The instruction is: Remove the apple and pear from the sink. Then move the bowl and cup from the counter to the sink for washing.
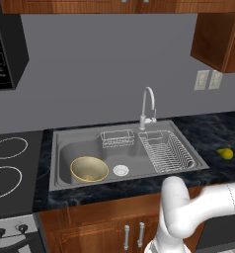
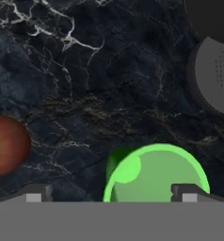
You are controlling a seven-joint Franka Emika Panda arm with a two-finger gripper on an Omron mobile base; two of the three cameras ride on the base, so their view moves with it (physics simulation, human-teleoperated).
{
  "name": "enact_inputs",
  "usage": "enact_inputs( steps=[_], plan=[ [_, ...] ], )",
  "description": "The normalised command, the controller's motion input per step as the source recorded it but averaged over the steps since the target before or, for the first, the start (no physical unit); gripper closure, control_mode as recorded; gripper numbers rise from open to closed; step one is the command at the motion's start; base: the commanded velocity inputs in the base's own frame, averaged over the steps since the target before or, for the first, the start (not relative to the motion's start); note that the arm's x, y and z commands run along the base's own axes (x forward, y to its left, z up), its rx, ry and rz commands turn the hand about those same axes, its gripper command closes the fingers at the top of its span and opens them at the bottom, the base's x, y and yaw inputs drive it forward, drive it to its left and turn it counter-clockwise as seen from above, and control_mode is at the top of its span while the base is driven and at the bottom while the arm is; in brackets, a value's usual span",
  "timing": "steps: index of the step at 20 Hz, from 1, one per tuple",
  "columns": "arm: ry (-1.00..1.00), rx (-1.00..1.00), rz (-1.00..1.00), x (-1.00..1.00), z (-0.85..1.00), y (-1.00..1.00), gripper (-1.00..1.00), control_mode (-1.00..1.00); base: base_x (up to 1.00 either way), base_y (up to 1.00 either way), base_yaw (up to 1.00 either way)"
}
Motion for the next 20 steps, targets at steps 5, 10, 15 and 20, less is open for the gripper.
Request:
enact_inputs(
  steps=[5, 10, 15, 20],
  plan=[
    [0.0, 0.02, 0.01, 0.08, -0.14, -0.11, -1.0, -1.0, 0.0, 0.0, 0.0],
    [0.0, 0.02, 0.0, 0.03, -0.11, -0.14, -1.0, -1.0, 0.0, 0.0, 0.0],
    [0.01, 0.02, 0.0, 0.0, -0.12, -0.1, -1.0, -1.0, 0.0, 0.0, 0.0],
    [0.01, 0.02, 0.0, 0.01, -0.13, -0.04, -1.0, -1.0, 0.0, 0.0, 0.0]
  ],
)
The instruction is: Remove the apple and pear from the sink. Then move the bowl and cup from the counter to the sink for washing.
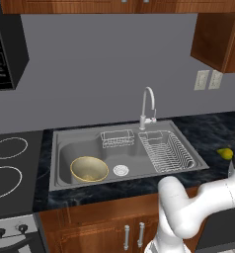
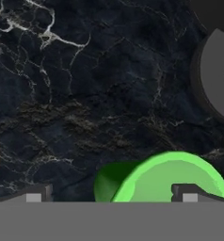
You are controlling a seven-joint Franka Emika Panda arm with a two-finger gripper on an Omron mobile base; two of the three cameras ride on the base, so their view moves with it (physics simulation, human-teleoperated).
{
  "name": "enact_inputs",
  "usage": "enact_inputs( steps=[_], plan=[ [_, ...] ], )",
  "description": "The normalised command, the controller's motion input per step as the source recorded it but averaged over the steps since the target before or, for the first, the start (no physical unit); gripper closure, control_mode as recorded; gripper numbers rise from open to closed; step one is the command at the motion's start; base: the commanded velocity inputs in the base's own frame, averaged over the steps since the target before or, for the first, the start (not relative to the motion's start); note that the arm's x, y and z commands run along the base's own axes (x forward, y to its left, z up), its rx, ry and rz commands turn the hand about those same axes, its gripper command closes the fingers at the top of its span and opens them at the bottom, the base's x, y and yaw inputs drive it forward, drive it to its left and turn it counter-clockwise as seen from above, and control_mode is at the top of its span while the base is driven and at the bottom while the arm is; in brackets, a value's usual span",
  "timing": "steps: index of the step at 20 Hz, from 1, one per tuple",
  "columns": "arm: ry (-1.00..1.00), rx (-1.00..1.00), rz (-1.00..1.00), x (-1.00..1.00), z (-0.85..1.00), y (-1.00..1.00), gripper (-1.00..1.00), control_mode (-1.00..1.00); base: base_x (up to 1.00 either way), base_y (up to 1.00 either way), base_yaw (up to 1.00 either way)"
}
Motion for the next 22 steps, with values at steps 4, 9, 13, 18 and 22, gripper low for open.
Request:
enact_inputs(
  steps=[4, 9, 13, 18, 22],
  plan=[
    [0.0, 0.03, 0.0, -0.04, -0.16, 0.0, -1.0, -1.0, 0.0, 0.0, 0.0],
    [0.0, 0.01, 0.0, -0.12, -0.2, 0.07, 1.0, -1.0, 0.0, 0.0, 0.0],
    [0.0, 0.0, 0.0, -0.07, -0.12, 0.08, 1.0, -1.0, 0.0, 0.0, 0.0],
    [0.0, 0.0, 0.0, -0.11, -0.01, 0.0, 1.0, -1.0, 0.0, 0.0, 0.0],
    [0.0, 0.0, 0.0, -0.19, 0.0, 0.0, 1.0, -1.0, 0.0, 0.0, 0.0]
  ],
)
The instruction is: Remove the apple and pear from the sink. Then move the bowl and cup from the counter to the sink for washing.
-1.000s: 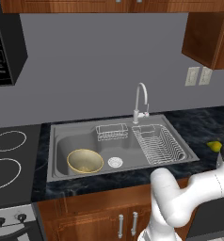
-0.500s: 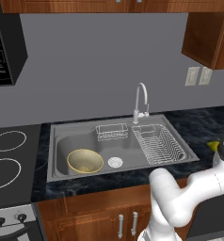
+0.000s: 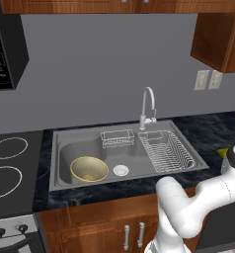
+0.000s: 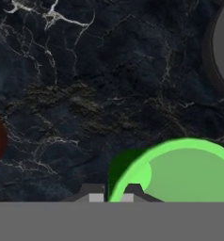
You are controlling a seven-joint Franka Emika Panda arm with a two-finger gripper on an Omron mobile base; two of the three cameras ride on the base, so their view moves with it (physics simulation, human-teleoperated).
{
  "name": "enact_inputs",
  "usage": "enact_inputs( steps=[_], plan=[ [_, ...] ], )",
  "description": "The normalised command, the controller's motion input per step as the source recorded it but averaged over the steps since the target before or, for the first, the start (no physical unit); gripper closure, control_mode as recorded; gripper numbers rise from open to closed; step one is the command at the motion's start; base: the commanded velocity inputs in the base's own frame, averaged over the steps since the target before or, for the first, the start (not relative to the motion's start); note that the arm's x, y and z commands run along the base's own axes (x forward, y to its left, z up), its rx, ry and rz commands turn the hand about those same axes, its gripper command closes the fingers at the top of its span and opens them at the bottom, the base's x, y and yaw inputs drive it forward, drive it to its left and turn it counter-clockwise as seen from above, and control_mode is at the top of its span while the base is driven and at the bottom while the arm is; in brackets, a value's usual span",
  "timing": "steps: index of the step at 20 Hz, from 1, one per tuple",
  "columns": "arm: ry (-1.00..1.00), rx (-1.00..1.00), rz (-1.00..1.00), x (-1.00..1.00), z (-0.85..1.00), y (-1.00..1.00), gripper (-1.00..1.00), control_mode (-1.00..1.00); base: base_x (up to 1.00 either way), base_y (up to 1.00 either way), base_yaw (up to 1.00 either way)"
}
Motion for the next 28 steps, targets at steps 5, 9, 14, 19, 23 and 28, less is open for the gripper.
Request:
enact_inputs(
  steps=[5, 9, 14, 19, 23, 28],
  plan=[
    [0.0, 0.0, 0.01, -0.22, 0.05, 0.04, 1.0, -1.0, 0.0, 0.0, 0.0],
    [0.0, -0.03, 0.02, -0.2, 0.14, 0.13, 1.0, -1.0, 0.0, 0.0, 0.0],
    [-0.01, -0.09, 0.01, -0.09, 0.19, 0.24, 1.0, -1.0, 0.0, 0.0, 0.0],
    [-0.08, -0.09, 0.0, -0.03, 0.21, 0.37, 1.0, -1.0, 0.0, 0.0, 0.0],
    [-0.13, -0.1, 0.0, -0.04, 0.15, 0.45, 1.0, -1.0, 0.0, 0.0, 0.0],
    [-0.12, -0.09, 0.09, -0.13, 0.03, 0.49, 1.0, -1.0, 0.0, 0.0, 0.0]
  ],
)
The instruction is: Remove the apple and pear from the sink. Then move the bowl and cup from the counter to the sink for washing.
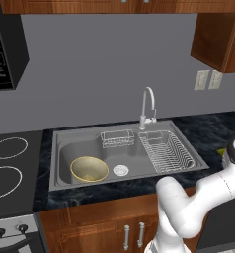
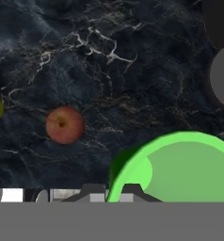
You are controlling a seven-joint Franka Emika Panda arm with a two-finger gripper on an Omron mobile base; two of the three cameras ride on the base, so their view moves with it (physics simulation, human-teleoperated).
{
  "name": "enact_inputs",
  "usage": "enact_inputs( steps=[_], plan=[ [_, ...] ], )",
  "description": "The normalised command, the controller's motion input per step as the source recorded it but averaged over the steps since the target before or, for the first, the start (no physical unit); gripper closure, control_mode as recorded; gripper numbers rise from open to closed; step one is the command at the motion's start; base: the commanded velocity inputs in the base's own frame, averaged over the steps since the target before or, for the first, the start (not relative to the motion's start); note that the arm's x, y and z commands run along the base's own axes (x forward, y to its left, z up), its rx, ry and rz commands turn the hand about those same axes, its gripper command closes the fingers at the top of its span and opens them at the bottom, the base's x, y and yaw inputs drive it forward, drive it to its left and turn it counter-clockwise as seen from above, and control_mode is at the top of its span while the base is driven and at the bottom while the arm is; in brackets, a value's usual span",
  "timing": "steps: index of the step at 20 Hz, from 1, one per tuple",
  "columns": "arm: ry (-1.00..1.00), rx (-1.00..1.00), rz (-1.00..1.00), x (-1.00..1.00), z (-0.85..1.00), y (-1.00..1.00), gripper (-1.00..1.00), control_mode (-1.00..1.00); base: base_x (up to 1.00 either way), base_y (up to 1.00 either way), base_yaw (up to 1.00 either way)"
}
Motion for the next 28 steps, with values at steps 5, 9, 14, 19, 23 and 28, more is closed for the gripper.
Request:
enact_inputs(
  steps=[5, 9, 14, 19, 23, 28],
  plan=[
    [-0.16, -0.15, 0.19, -0.17, 0.0, 0.51, 1.0, -1.0, 0.0, 0.0, 0.0],
    [-0.13, -0.26, 0.2, -0.12, 0.0, 0.52, 1.0, -1.0, 0.0, 0.0, 0.0],
    [-0.16, -0.32, 0.23, -0.08, -0.08, 0.55, 1.0, -1.0, 0.0, 0.0, 0.0],
    [-0.24, -0.36, 0.23, -0.08, -0.18, 0.63, 1.0, -1.0, 0.0, 0.0, 0.0],
    [-0.2, -0.28, 0.2, -0.05, -0.12, 0.63, 1.0, -1.0, 0.0, 0.0, 0.0],
    [-0.17, -0.23, 0.18, 0.0, -0.01, 0.54, 1.0, -1.0, 0.0, 0.0, 0.0]
  ],
)
